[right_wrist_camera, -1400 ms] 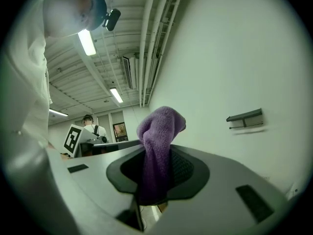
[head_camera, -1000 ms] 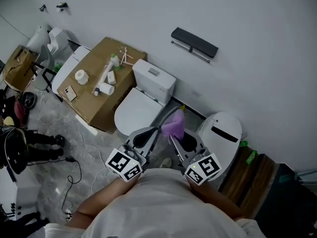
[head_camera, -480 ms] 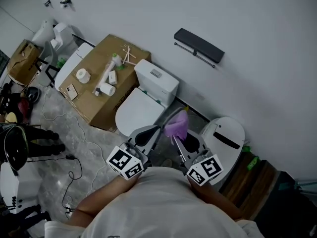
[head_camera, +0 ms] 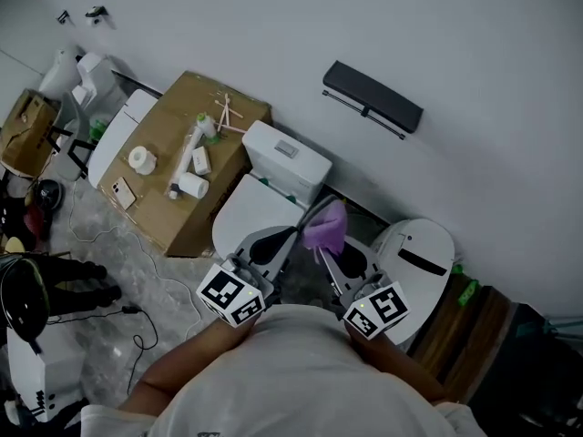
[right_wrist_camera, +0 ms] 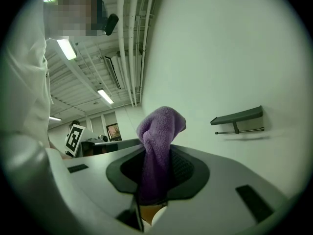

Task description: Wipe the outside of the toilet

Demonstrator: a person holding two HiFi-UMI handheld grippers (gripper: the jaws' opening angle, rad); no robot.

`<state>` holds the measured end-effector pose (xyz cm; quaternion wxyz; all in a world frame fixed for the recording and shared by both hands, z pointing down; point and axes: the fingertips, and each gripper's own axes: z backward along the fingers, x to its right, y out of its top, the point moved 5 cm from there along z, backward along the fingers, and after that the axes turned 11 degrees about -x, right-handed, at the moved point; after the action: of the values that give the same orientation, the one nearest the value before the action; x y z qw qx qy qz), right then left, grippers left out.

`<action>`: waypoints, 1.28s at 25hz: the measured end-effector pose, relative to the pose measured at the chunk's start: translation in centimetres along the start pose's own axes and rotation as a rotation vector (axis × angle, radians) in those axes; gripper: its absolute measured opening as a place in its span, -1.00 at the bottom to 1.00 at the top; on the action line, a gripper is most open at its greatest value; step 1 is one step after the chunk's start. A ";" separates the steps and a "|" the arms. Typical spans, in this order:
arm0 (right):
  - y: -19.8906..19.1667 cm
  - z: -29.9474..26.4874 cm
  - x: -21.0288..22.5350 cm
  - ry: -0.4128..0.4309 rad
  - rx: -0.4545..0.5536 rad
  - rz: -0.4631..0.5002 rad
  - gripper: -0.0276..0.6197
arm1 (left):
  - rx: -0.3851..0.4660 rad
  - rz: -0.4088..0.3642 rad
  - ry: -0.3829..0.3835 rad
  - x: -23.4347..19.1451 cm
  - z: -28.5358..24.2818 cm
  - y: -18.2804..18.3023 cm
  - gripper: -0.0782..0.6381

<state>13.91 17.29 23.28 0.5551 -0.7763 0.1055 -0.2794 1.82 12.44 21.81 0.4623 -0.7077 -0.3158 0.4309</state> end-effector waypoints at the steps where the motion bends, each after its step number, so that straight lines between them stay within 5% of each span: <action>1: 0.2 -1.3 0.0 -0.004 -0.001 -0.003 -0.62 | -0.003 -0.002 -0.008 -1.3 0.0 0.4 -0.76; 12: 3.2 -12.9 -0.1 -0.080 0.016 -0.042 -0.62 | -0.035 -0.015 -0.094 -13.5 0.5 4.6 -0.76; 19: 2.1 -15.9 1.6 -0.095 -0.052 -0.098 -0.62 | -0.075 0.011 -0.126 -17.1 -1.1 4.2 -0.76; 27: 1.2 -19.5 8.2 -0.005 -0.141 -0.129 -0.62 | -0.093 -0.012 -0.054 -20.6 -5.6 3.6 -0.76; 32: 1.6 -21.0 12.9 0.065 -0.208 -0.055 -0.62 | -0.083 0.041 0.041 -22.0 -8.7 2.9 -0.76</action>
<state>13.21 -6.22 30.71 0.4598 -0.8229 0.1307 -0.3072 0.39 -10.54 27.83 0.4302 -0.7412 -0.3093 0.4121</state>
